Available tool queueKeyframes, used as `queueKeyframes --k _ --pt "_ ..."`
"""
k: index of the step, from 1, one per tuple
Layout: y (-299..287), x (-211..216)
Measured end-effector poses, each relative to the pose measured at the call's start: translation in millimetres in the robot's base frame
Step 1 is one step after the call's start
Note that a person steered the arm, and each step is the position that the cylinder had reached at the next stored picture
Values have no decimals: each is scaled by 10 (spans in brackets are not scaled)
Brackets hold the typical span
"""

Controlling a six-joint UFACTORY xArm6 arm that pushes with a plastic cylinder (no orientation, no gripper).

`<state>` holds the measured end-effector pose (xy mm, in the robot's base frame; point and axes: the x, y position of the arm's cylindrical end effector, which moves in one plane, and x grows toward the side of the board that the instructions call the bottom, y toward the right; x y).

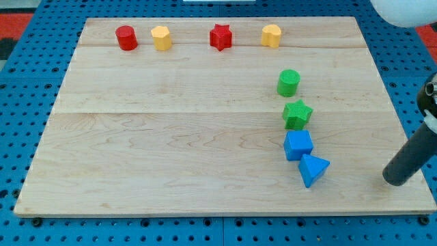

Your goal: Move the green circle to the left of the green star

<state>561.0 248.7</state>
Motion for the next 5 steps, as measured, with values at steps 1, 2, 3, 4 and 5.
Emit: queueKeyframes --k 1,2,3,4,5 --pt "-33 -734" --pt "-343 -1470" --pt "-780 -1822" --pt "-1142 -1837" --pt "-1151 -1881"
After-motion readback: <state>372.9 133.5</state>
